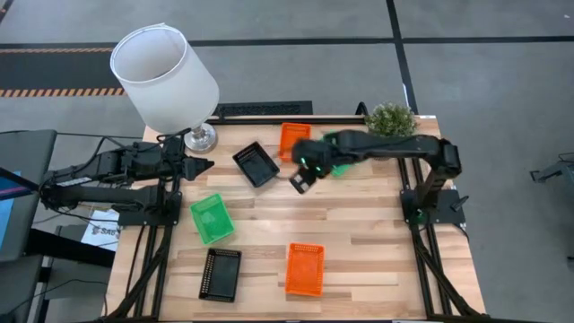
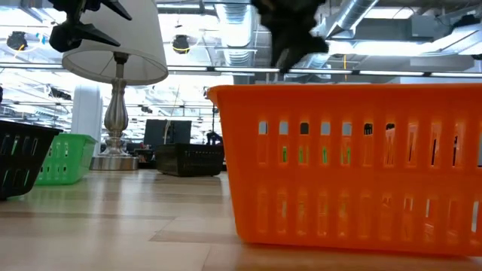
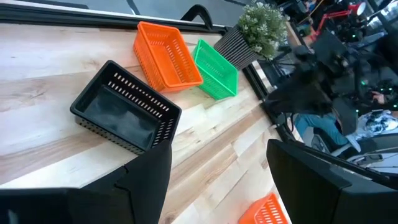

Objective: Stack baskets by color
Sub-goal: Stack the bottom orange bin on top of the top orange bin

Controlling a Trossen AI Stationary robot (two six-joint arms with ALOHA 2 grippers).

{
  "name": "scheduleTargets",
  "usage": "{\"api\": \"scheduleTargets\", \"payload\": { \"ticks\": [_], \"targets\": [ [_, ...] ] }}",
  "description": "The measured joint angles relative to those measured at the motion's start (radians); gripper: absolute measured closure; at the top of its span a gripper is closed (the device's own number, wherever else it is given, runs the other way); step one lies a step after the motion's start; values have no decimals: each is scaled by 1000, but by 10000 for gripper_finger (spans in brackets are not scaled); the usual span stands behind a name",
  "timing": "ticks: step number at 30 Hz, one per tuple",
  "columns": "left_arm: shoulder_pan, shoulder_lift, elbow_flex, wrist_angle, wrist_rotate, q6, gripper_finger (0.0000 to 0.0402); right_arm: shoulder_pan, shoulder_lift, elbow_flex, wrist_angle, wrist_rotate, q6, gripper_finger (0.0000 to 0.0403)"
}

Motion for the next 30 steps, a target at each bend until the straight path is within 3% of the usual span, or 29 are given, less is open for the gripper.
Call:
{"api": "scheduleTargets", "payload": {
  "ticks": [4, 12, 22, 30],
  "targets": [
    [0, 0, 0, 0, 14, 4, 150, 111, -25, 0, -160, 114, 153, 200],
    [0, 0, 0, -1, 32, 14, 150, 342, -6, -2, -291, 208, 506, 153],
    [0, 0, 0, -27, 32, 0, 150, 547, 43, -7, -237, 219, 852, 153],
    [0, 5, 0, -28, 51, 16, 150, 640, 178, -6, -76, 184, 1077, 153]
  ]
}}
